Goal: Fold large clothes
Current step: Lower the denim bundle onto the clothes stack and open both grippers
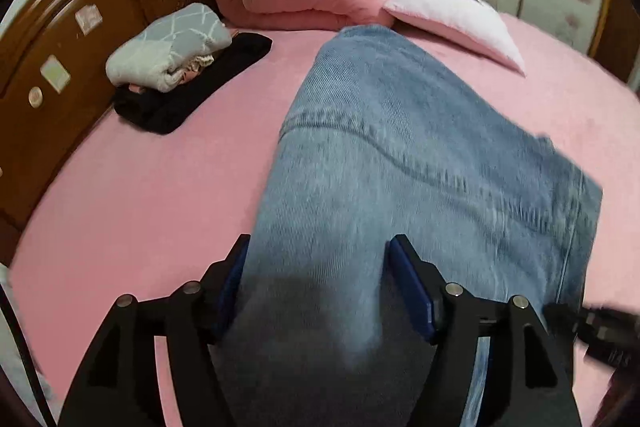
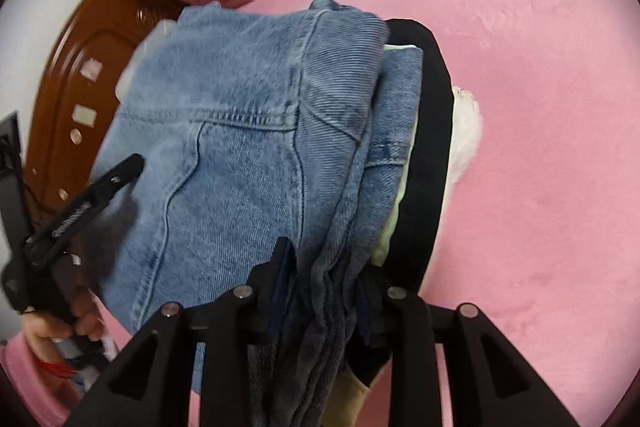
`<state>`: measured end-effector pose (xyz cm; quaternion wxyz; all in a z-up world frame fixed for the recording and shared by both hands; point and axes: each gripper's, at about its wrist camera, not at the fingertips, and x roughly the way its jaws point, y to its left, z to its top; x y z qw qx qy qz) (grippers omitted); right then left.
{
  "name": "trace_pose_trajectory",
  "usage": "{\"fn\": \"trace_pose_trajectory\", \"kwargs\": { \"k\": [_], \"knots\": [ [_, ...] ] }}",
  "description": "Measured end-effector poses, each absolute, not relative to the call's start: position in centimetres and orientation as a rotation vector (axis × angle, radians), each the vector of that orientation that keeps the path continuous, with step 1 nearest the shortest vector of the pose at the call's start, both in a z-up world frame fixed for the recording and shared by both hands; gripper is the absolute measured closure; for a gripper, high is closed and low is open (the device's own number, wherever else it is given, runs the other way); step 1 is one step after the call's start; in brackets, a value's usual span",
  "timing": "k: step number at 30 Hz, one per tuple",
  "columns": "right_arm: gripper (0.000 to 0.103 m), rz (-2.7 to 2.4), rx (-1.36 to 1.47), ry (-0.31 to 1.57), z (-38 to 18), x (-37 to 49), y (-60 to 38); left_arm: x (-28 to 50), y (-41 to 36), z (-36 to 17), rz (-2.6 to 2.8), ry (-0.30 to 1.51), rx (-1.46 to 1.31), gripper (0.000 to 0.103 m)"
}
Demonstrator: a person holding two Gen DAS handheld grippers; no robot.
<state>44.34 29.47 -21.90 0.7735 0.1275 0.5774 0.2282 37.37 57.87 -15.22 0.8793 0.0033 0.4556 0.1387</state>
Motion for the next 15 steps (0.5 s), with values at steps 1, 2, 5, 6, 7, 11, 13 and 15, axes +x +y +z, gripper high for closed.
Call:
{"fn": "trace_pose_trajectory", "kwargs": {
  "k": [1,2,5,6,7,11,13,15],
  "knots": [
    [0.074,0.487,0.286,1.265,-21.9,44.4,29.4,36.5,57.4,-15.1,0.298,0.952,0.06,0.035],
    [0.073,0.48,0.309,1.285,-21.9,44.4,29.3,36.0,57.2,-14.9,0.305,0.952,0.093,0.035],
    [0.067,0.468,0.368,1.323,-22.1,44.0,28.6,32.8,55.5,-14.3,0.33,0.951,0.199,0.037],
    [0.055,0.448,0.38,1.336,-22.1,43.6,28.2,31.7,54.7,-14.1,0.338,0.961,0.218,0.037],
    [0.048,0.411,0.4,1.36,-22.4,43.1,27.7,30.1,53.5,-13.5,0.342,0.951,0.246,0.039],
    [0.037,0.329,0.523,1.408,-22.8,39.9,24.6,26.0,49.6,-13.2,0.365,1.044,0.262,0.048],
    [0.037,0.312,0.539,1.386,-22.6,37.9,23.0,24.0,47.7,-13.7,0.389,1.101,0.234,0.048],
    [0.036,0.188,0.406,1.423,-22.9,35.7,21.7,22.4,46.3,-14.4,0.396,1.167,0.187,0.048]
  ]
}}
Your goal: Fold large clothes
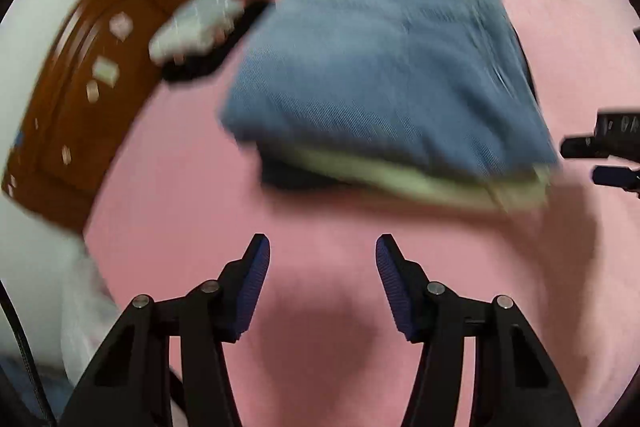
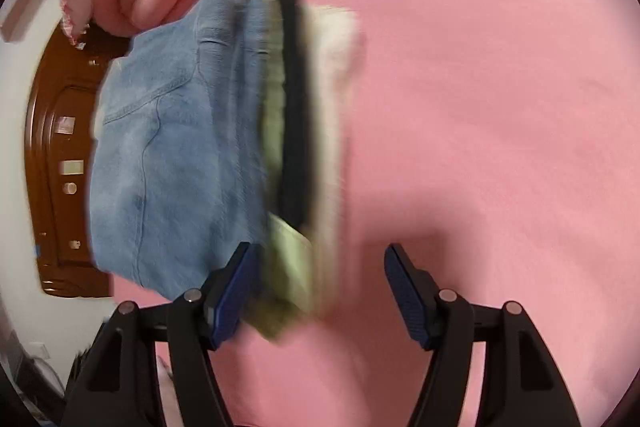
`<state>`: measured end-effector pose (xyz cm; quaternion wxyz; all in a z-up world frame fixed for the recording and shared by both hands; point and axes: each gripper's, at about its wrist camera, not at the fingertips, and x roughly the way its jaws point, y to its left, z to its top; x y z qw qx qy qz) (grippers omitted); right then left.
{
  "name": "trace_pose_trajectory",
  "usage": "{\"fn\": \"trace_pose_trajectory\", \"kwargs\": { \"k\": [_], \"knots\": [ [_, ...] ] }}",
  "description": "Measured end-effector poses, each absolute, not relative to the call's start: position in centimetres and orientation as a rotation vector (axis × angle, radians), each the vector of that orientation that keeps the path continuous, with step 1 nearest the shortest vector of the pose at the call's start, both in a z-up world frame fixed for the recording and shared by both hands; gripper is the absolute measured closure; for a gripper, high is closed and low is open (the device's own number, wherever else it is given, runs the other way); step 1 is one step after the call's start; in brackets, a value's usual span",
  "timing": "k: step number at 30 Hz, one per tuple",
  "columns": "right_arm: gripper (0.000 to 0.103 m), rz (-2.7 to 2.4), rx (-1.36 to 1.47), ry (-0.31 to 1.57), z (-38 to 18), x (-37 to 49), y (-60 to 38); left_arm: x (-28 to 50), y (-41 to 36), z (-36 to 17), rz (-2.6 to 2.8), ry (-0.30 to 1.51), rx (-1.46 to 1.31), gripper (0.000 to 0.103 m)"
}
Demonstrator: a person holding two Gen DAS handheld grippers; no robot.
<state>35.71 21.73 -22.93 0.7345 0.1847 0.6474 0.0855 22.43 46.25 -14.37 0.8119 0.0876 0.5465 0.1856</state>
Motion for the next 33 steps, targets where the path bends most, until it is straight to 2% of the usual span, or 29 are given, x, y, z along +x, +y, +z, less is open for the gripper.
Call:
{"fn": "trace_pose_trajectory", "kwargs": {
  "k": [7,10,12,13,17,19,20,22,28,33],
  "knots": [
    [0.036,-0.077,0.138,1.635,-26.9,24.9,13.9,16.0,40.5,-18.4,0.377,1.469,-0.027,0.045],
    [0.036,-0.287,0.21,1.686,-27.4,19.8,8.5,13.6,37.3,-20.1,0.34,1.566,-0.021,0.042],
    [0.035,-0.394,0.301,1.712,-27.6,16.1,4.7,12.2,34.7,-21.0,0.27,1.598,0.02,0.037],
    [0.035,-0.433,0.34,1.727,-27.7,14.4,3.0,11.7,33.4,-21.2,0.234,1.605,0.064,0.034],
    [0.034,-0.525,0.387,1.778,-27.1,7.8,-3.3,9.9,28.4,-20.2,0.151,1.579,0.28,0.031],
    [0.029,-0.552,0.367,1.789,-26.3,5.3,-5.7,8.9,26.4,-19.1,0.132,1.545,0.326,0.024],
    [0.022,-0.562,0.355,1.796,-25.9,4.2,-7.0,8.3,25.4,-18.5,0.125,1.528,0.334,0.017],
    [0.019,-0.559,0.347,1.779,-25.0,2.5,-9.1,7.0,22.8,-17.2,0.115,1.489,0.337,0.014],
    [0.019,-0.493,0.292,1.664,-22.3,-2.2,-14.8,4.8,13.9,-16.6,0.039,1.557,0.314,0.014],
    [0.019,-0.392,0.311,1.555,-18.2,-6.3,-18.4,0.2,3.5,-16.0,-0.075,1.564,0.4,0.014]
  ]
}}
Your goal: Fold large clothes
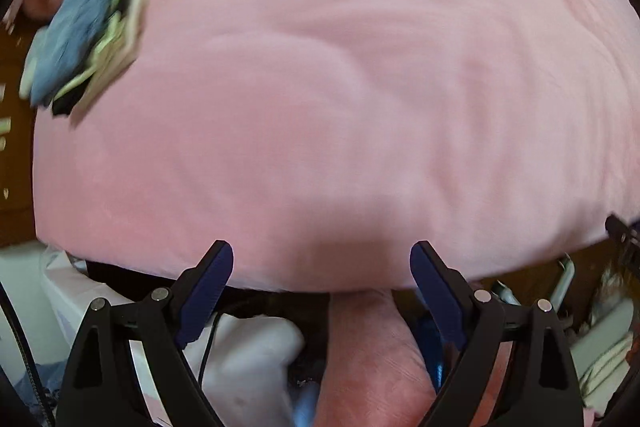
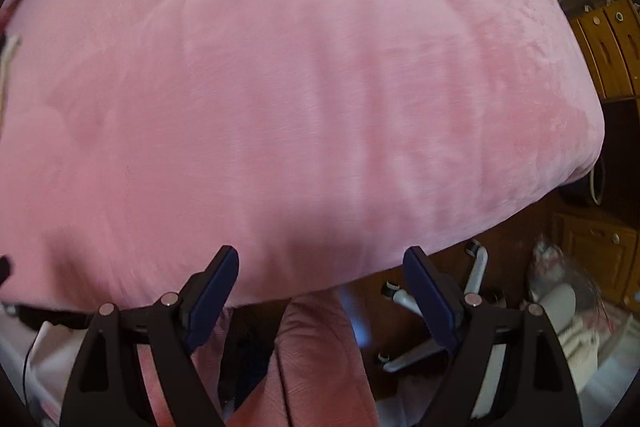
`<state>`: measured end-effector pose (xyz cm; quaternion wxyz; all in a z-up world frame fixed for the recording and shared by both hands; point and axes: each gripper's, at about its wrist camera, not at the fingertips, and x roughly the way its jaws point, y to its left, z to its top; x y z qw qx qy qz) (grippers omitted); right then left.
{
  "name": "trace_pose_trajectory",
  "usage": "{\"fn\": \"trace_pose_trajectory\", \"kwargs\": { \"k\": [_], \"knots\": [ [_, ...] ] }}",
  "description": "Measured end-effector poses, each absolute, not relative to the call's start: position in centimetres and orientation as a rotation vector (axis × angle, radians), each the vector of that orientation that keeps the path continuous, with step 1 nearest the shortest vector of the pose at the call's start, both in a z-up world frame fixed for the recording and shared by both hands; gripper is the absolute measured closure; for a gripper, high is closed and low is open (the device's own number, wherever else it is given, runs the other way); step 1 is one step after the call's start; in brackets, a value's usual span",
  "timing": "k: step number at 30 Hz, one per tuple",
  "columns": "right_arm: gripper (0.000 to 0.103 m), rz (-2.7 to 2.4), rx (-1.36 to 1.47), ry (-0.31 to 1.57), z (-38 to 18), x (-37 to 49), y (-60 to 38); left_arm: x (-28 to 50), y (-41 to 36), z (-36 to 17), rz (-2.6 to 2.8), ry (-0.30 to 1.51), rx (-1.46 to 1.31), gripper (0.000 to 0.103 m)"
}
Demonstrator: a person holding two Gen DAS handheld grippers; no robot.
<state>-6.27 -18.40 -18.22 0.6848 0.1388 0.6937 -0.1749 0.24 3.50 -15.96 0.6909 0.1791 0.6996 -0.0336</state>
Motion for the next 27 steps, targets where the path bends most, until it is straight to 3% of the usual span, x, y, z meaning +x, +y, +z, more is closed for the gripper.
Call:
{"fn": "trace_pose_trajectory", "kwargs": {
  "k": [7,13,20,27],
  "knots": [
    [0.018,-0.399,0.258,1.407,-10.9,-10.5,-25.8,-4.8,-7.2,-12.9,-0.231,1.572,0.278,0.014],
    [0.018,-0.416,0.251,1.297,-5.0,-11.3,-28.2,-5.6,-11.9,-6.4,-0.255,1.328,0.376,0.014],
    [0.018,-0.347,0.267,1.207,1.0,-11.9,-29.1,-5.9,-11.4,3.3,-0.268,1.106,0.265,0.014],
    [0.018,-0.281,0.268,1.162,3.4,-12.7,-27.9,-8.2,-8.3,8.3,-0.223,1.014,0.125,0.014]
  ]
}}
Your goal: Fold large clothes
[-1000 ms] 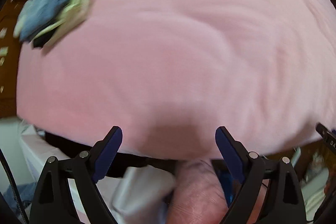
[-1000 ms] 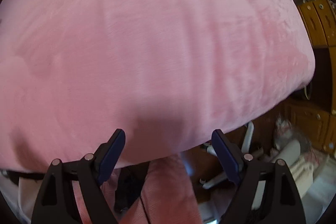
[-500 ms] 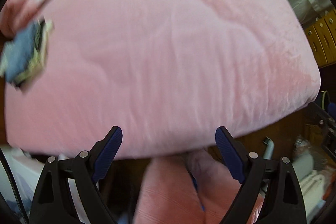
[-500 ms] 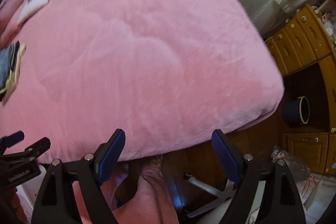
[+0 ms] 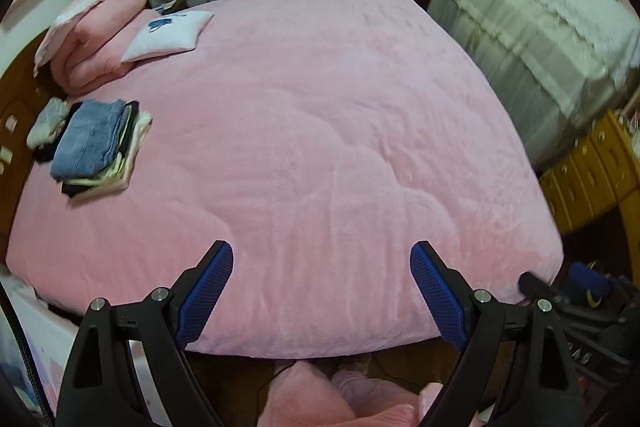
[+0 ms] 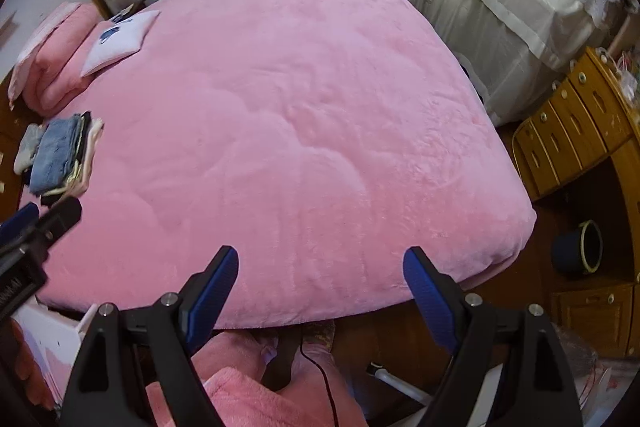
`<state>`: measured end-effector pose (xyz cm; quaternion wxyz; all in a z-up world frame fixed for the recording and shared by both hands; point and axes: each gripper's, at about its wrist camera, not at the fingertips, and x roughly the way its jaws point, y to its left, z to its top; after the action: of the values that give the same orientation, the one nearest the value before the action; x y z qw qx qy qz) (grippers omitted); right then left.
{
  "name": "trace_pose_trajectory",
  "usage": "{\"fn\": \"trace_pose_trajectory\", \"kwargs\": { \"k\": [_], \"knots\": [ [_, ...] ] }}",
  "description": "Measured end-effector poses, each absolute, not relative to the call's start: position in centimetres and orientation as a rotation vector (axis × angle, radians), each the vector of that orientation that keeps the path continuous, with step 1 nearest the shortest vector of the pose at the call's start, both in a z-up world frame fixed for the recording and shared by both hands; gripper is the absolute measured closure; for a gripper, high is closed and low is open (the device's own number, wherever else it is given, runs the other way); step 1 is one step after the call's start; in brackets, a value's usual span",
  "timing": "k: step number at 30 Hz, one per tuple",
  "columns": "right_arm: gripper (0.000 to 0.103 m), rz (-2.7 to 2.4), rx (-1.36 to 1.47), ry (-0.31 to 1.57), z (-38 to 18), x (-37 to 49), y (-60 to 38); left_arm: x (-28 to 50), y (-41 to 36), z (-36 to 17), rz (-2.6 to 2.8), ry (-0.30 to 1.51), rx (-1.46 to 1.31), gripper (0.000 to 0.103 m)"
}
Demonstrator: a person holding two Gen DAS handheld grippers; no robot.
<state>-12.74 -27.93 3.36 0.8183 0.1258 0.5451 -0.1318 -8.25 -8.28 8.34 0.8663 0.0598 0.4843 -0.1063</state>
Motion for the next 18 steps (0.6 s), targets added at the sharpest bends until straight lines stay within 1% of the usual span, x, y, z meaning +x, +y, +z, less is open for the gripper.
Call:
{"fn": "trace_pose_trajectory", "kwargs": {
  "k": [4,9,13,16,18],
  "knots": [
    [0.018,-0.243,0.293,1.133,3.8,-14.0,-26.9,-10.2,-6.9,8.3,-0.164,1.003,0.119,0.014],
    [0.017,-0.231,0.232,1.119,3.4,-14.4,-25.4,-11.7,-5.8,6.6,-0.102,1.009,0.145,0.014],
    [0.017,-0.2,0.179,1.073,3.7,-14.3,-24.1,-11.8,-4.3,5.9,-0.07,1.034,0.111,0.014],
    [0.017,-0.181,0.204,1.074,3.5,-14.1,-24.0,-12.1,-3.7,5.8,-0.056,1.019,0.08,0.014],
    [0.014,-0.192,0.213,1.063,3.7,-14.0,-24.2,-12.1,-3.4,5.6,-0.04,1.02,0.073,0.014]
  ]
}}
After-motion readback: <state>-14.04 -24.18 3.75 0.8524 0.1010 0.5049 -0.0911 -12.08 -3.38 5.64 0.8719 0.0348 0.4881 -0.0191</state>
